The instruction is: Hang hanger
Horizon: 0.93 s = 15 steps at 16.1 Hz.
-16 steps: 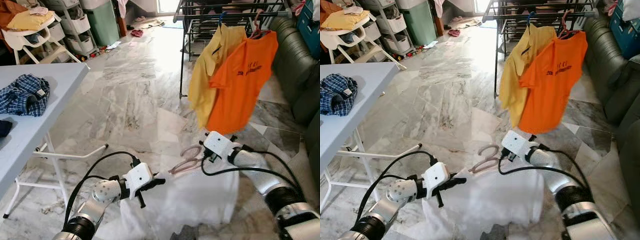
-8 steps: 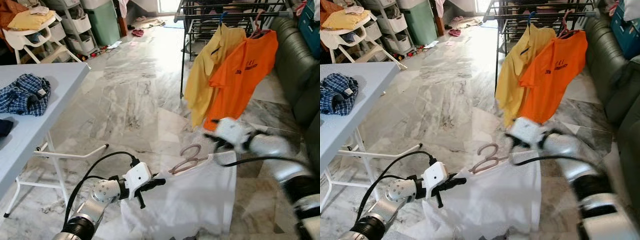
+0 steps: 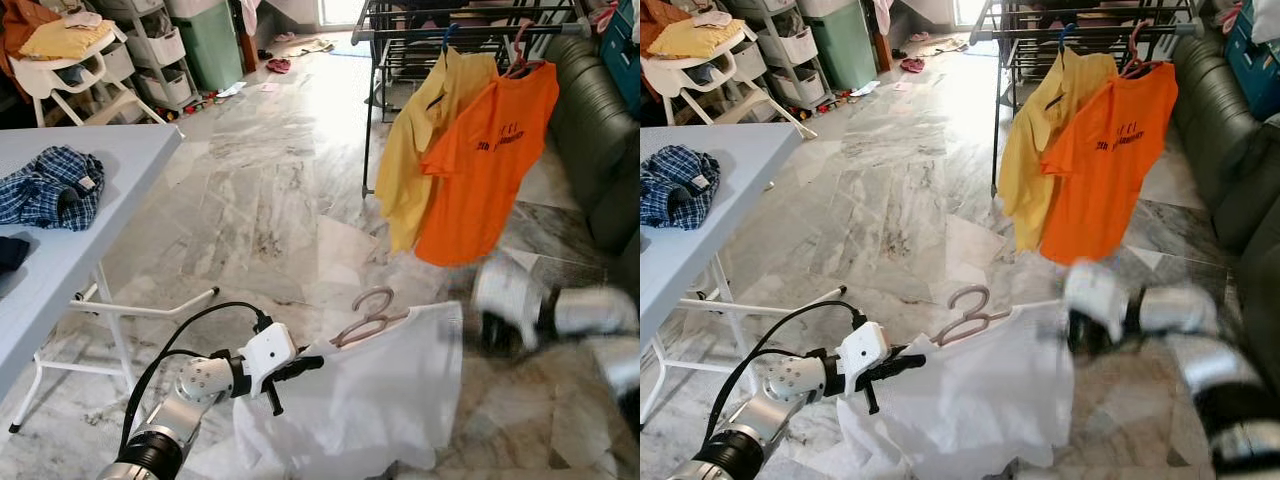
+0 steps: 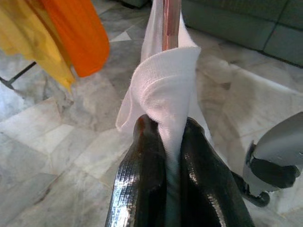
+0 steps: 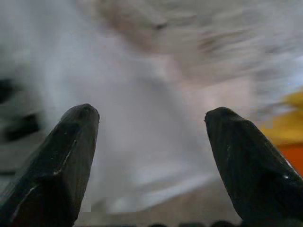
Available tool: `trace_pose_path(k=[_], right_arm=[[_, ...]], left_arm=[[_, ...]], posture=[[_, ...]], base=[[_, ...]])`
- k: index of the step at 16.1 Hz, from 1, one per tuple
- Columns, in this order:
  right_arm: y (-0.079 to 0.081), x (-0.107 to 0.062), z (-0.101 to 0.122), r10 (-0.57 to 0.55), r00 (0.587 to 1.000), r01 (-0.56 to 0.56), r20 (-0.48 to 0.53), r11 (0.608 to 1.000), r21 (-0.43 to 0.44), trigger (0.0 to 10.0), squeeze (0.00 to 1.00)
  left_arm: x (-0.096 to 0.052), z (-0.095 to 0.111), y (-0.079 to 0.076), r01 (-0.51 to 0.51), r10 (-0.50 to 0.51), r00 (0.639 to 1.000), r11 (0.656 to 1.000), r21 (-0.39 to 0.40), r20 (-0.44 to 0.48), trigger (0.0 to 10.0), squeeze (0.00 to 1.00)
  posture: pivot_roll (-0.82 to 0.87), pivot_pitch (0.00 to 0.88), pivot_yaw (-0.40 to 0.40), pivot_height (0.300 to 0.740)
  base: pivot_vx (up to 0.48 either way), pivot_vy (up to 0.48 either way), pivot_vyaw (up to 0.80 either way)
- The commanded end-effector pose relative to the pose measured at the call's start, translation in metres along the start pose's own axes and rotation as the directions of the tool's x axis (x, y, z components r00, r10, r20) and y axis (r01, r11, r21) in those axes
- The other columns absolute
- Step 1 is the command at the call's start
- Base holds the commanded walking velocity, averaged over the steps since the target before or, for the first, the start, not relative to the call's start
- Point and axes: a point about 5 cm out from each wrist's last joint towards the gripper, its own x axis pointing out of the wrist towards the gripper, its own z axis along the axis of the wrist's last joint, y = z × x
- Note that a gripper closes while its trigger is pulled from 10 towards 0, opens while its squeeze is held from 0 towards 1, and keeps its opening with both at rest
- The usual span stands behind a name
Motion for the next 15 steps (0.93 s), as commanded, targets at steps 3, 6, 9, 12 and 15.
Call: trace_pose_path(k=[3,6,9,12,15], right_arm=[[0.000,0.007,0.006,0.043,0.999,-0.044,-0.012,0.998,-0.045,10.0,0.02],[-0.007,0.011,0.015,0.010,1.000,-0.013,-0.022,0.994,-0.107,10.0,1.00],[-0.013,0.008,0.021,0.006,1.000,-0.009,-0.020,0.991,-0.134,10.0,1.00],[-0.014,0.010,0.017,0.011,0.999,-0.017,-0.046,0.990,-0.137,10.0,0.64],[-0.012,0.019,0.018,0.054,0.998,-0.058,-0.041,0.992,-0.115,10.0,0.00]], left_arm=[[-0.004,0.005,0.007,-0.009,0.008,1.000,0.999,0.037,0.017,10.0,0.00],[-0.005,0.009,0.004,0.033,-0.034,0.999,0.997,0.067,0.022,10.0,0.00],[-0.007,0.006,0.004,0.038,-0.039,0.999,0.997,0.073,0.008,10.0,0.00],[-0.006,0.011,0.002,0.066,-0.068,0.997,0.994,0.088,0.020,10.0,0.00],[-0.003,0.018,0.000,0.094,-0.099,0.994,0.988,0.119,0.036,10.0,0.00]], posture=[[-0.16,0.044,0.119,0.740],[-0.14,0.044,0.118,0.740],[-0.14,0.043,0.119,0.740],[-0.14,0.039,0.120,0.740],[-0.14,0.039,0.124,0.740]], base=[[0.000,0.000,0.00],[0.000,0.000,0.00],[0.000,0.000,0.00],[0.000,0.000,0.00],[0.000,0.000,0.00]])
